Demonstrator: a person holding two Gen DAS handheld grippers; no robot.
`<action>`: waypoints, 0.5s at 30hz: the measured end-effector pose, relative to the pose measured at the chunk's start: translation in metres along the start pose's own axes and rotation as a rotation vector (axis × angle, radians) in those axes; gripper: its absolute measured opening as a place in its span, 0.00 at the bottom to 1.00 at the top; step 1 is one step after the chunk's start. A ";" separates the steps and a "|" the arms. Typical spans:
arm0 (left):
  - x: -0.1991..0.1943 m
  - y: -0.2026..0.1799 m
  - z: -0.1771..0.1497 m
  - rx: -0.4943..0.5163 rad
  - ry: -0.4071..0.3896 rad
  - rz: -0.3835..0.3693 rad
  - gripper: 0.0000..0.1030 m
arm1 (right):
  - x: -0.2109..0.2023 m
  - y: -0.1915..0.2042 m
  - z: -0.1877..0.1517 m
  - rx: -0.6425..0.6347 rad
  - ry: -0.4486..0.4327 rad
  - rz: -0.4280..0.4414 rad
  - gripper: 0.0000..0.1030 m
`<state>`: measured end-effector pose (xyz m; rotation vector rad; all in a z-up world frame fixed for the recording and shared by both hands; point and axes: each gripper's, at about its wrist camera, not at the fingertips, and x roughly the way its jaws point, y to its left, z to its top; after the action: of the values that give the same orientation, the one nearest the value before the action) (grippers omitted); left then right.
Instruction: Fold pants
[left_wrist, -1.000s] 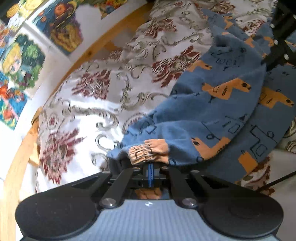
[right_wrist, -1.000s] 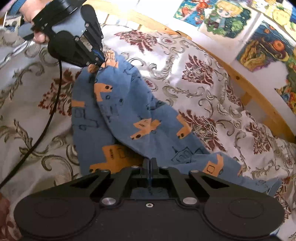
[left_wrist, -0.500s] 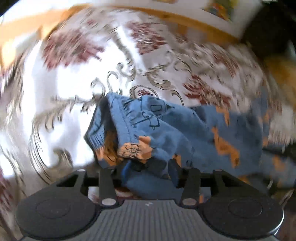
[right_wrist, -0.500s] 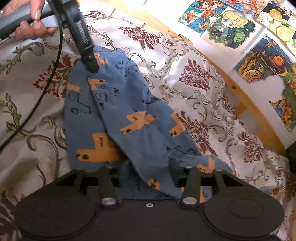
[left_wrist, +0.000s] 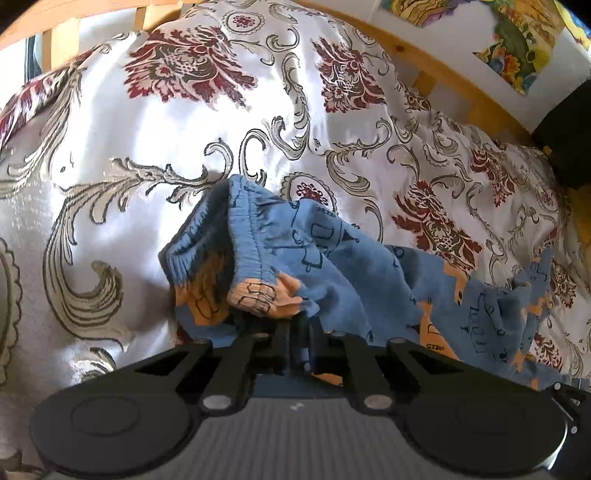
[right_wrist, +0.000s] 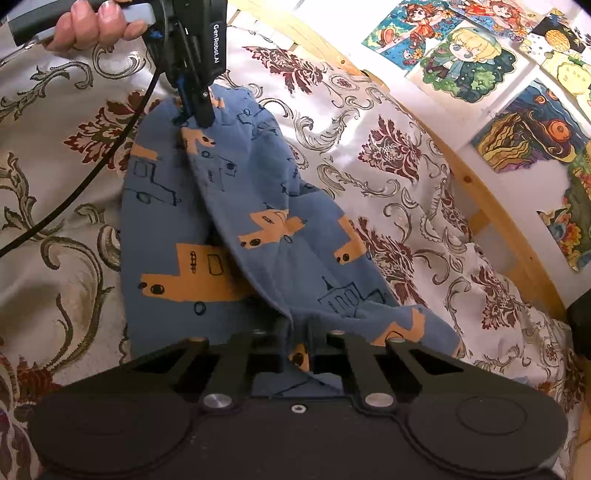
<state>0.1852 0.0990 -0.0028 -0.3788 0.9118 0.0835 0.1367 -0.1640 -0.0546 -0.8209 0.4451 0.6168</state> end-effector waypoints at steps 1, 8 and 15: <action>-0.001 0.000 0.000 -0.002 0.000 -0.002 0.10 | 0.000 0.000 0.000 0.003 0.000 0.000 0.09; 0.002 0.026 -0.003 -0.216 -0.024 -0.023 0.39 | 0.001 0.001 0.000 -0.001 0.007 0.009 0.08; 0.003 0.023 -0.003 -0.224 -0.051 0.010 0.05 | 0.001 0.002 0.000 -0.007 0.005 0.008 0.05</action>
<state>0.1794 0.1194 -0.0138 -0.5781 0.8557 0.2049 0.1359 -0.1629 -0.0562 -0.8282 0.4512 0.6244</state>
